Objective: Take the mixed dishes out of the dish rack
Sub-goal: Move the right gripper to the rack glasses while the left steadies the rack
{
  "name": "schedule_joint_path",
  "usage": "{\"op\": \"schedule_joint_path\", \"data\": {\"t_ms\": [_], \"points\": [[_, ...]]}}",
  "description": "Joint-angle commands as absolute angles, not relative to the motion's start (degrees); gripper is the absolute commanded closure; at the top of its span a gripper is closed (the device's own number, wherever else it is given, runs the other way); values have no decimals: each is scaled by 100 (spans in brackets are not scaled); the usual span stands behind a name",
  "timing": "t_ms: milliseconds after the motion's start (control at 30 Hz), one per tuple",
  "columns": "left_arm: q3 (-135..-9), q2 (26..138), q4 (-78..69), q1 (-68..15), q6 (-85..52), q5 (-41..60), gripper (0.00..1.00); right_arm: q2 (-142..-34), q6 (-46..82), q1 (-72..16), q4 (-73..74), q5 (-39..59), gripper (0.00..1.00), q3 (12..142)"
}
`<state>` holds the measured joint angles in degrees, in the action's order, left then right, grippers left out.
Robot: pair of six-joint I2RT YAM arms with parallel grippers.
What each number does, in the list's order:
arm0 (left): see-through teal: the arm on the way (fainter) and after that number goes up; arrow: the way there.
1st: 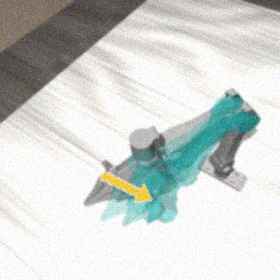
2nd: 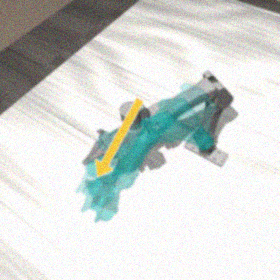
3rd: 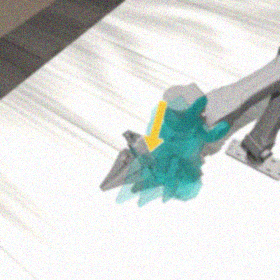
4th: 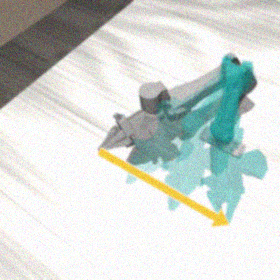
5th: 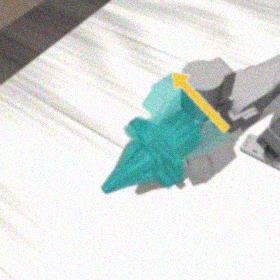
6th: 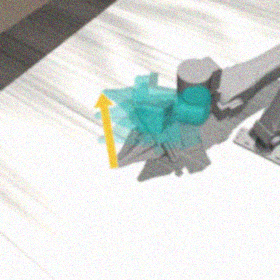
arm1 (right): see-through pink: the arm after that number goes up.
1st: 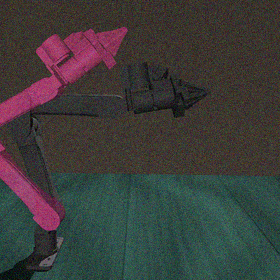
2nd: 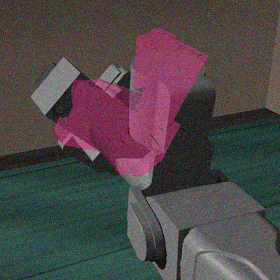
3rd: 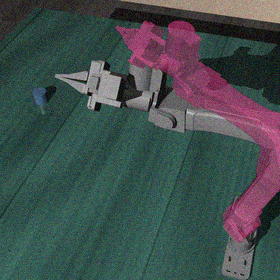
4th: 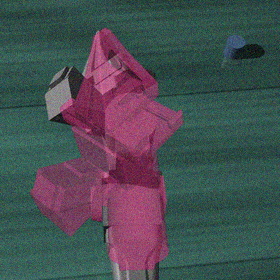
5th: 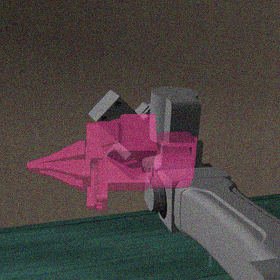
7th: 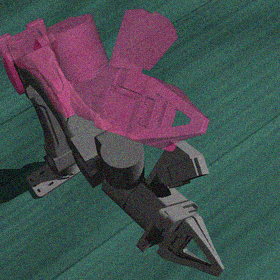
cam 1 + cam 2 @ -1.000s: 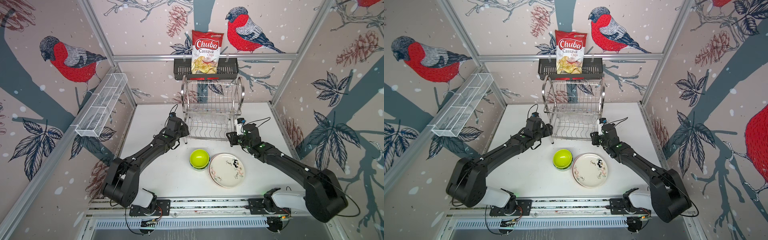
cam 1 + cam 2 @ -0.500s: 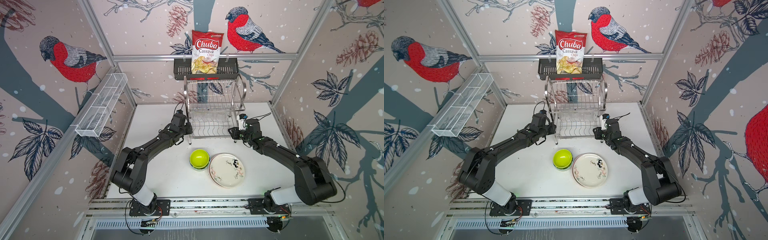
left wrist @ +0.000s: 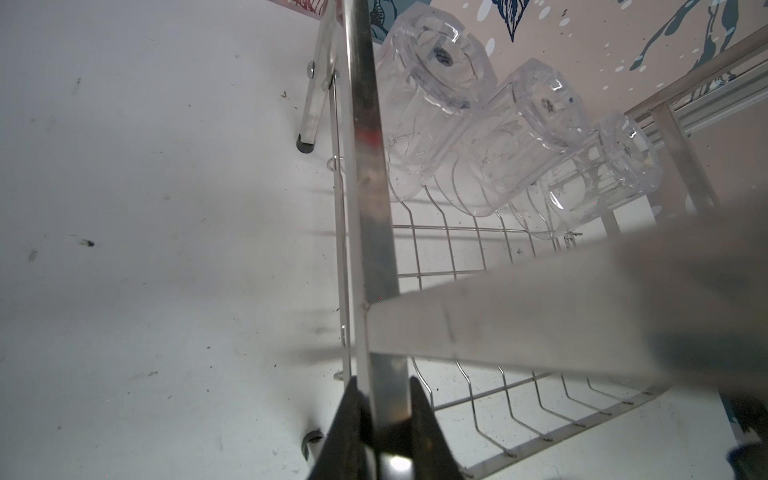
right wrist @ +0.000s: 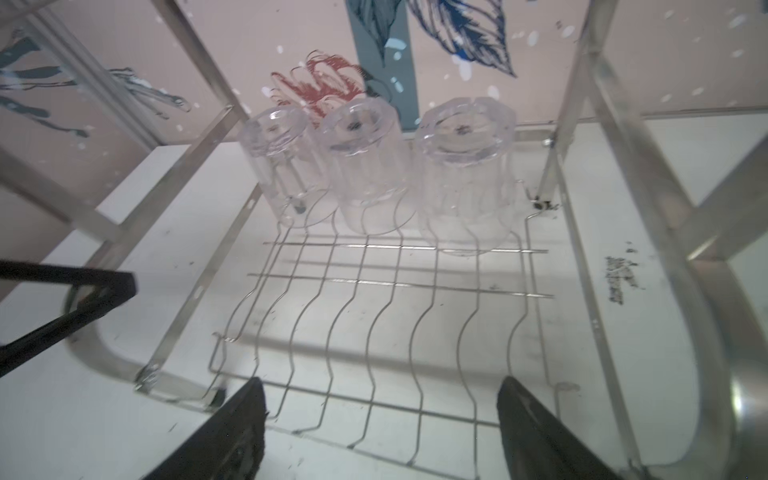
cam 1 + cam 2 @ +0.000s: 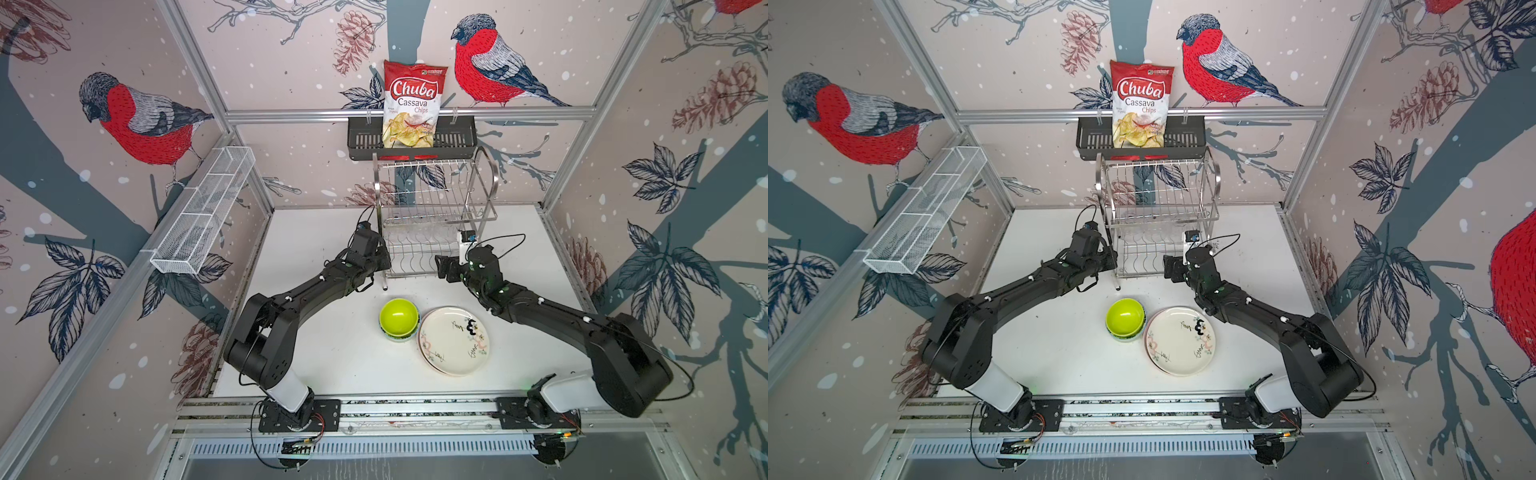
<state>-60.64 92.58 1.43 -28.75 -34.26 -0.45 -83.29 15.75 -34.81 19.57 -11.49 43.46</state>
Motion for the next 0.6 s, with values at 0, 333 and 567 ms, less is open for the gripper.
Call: {"op": "schedule_joint_path", "data": {"t_ms": [0, 333, 567], "points": [[-6051, 9220, 371, -2905, -3489, 317, 86, -8643, 1365, -3452, 2654, -1924, 6, 4386], [-6122, 9101, 602, -2934, -3384, 274, 86, -10077, 1020, -3205, 3110, -1793, 0, 5244], [-6112, 9039, 764, -2953, -3323, 207, 86, -10804, 914, -3046, 3296, -1899, 1, 5832]]}}
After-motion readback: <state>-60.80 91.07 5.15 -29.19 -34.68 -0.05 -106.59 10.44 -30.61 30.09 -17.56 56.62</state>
